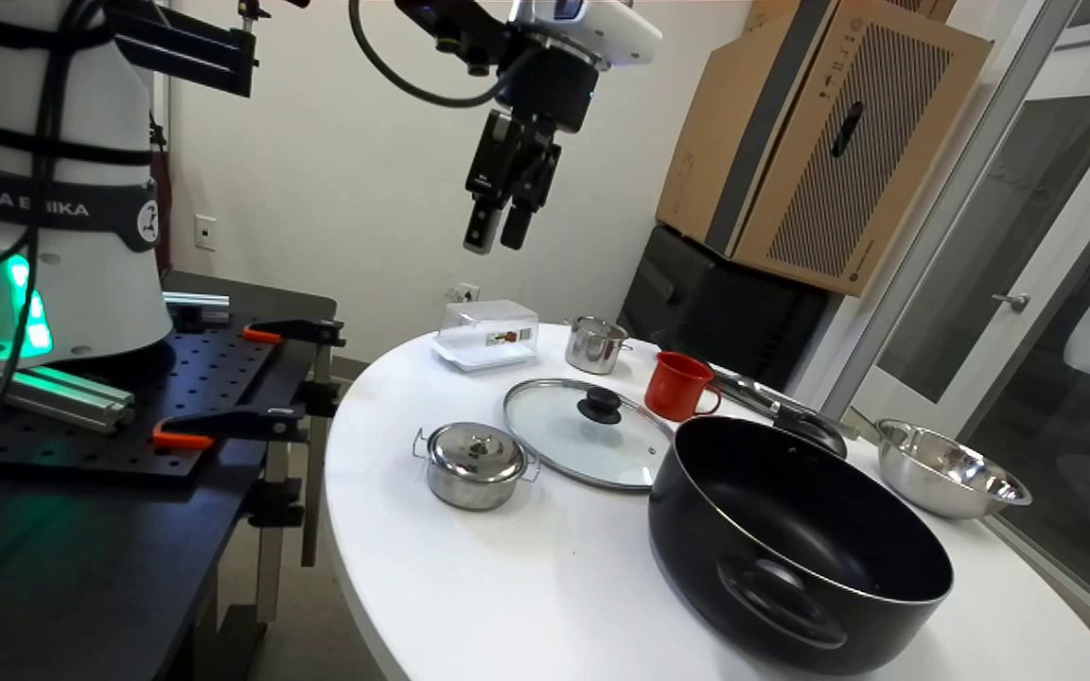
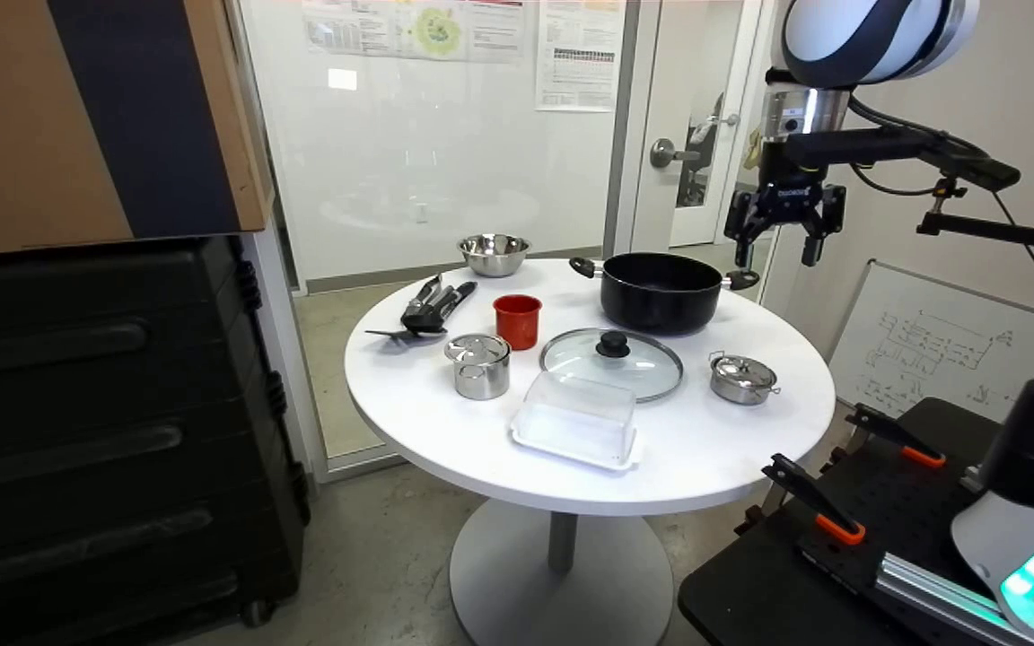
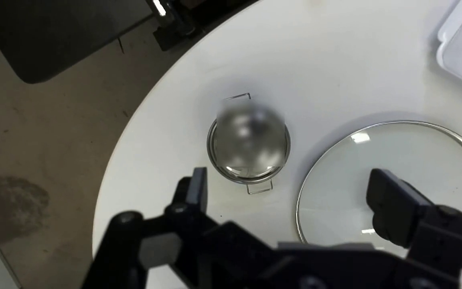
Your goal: Take the lid off the silver pot
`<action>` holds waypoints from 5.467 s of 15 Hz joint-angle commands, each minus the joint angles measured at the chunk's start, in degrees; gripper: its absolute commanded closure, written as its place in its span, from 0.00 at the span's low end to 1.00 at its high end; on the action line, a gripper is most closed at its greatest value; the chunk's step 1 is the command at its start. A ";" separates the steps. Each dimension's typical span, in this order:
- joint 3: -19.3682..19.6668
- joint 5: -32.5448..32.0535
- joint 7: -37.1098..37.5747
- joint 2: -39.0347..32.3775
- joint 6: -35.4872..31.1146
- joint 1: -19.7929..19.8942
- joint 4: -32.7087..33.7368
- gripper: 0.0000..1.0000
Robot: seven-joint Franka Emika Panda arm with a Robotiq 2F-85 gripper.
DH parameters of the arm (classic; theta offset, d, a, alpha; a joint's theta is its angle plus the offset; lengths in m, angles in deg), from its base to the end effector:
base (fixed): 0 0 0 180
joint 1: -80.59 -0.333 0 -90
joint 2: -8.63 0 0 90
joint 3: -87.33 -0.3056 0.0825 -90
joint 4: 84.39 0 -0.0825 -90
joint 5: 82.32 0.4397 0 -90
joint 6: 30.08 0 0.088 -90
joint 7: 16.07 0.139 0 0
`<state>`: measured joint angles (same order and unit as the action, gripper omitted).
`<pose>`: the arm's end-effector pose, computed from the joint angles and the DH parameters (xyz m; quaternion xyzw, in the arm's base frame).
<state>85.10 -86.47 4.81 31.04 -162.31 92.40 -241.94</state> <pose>0.4026 -0.0736 0.2502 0.9699 -0.2399 -0.0223 0.0359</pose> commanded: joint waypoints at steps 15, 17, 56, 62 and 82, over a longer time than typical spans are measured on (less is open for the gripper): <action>8.80 14.79 2.01 -11.48 -11.83 0.29 1.31 0.00; 9.31 15.37 2.44 -13.95 -14.29 0.42 1.49 0.00; 8.14 24.73 1.50 -37.16 -32.14 -3.49 5.82 0.52; 8.01 25.33 1.58 -36.42 -31.86 -3.50 5.99 0.99; 6.62 26.24 0.86 -34.42 -30.84 -3.68 4.47 0.09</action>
<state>92.12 -62.19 7.39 -4.69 -192.97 89.28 -236.24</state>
